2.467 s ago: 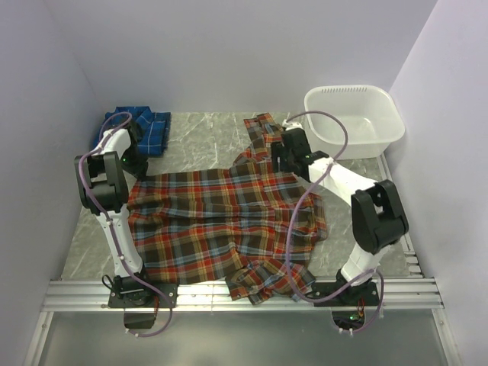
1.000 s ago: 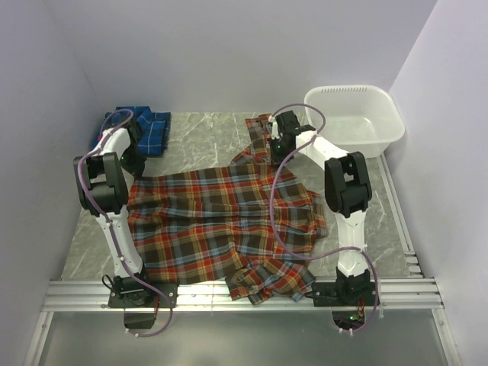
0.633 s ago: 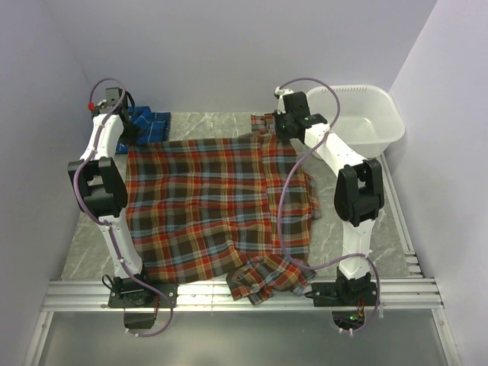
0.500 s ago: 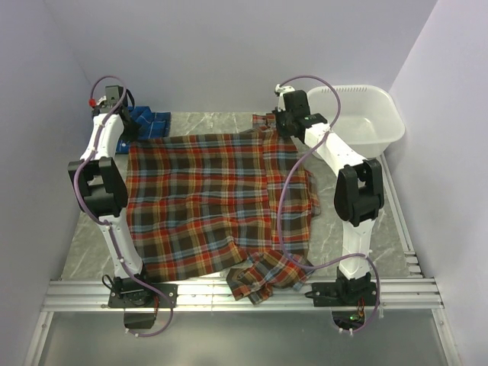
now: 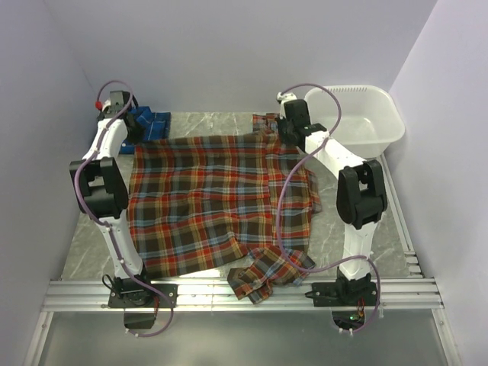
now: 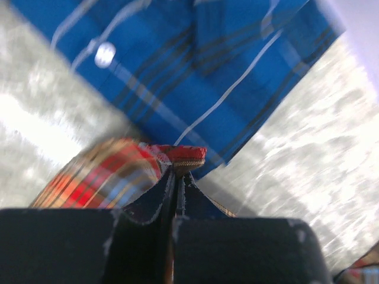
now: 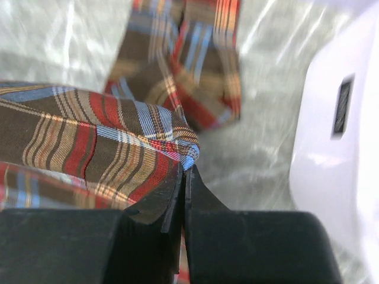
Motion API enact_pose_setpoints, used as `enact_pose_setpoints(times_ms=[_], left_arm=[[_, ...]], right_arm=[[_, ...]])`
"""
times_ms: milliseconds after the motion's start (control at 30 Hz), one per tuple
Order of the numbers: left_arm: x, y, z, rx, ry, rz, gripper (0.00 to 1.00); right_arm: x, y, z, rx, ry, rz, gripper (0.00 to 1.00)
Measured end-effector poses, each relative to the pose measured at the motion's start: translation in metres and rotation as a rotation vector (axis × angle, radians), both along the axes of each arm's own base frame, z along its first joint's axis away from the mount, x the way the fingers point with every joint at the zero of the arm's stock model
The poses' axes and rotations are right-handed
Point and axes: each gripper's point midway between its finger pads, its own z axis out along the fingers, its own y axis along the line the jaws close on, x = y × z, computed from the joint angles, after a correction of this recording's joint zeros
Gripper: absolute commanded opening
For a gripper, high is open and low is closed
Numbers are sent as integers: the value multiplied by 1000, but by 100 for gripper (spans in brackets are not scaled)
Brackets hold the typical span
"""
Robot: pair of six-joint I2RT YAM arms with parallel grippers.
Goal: Fold and stack the long sleeve shirts
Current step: Fold the shirt
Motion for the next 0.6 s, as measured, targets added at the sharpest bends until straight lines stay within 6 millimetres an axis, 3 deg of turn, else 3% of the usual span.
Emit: enact_pose_setpoints(times_ms=[233, 500, 600], left_arm=[[-60, -11, -28, -42, 107, 35, 1], [-94, -16, -7, -55, 66, 64, 0], [-110, -18, -8, -59, 65, 76, 0]], right_arm=[[-35, -10, -25, 7, 61, -20, 4], [-72, -13, -8, 75, 27, -76, 7], [-86, -12, -8, 88, 18, -101, 8]])
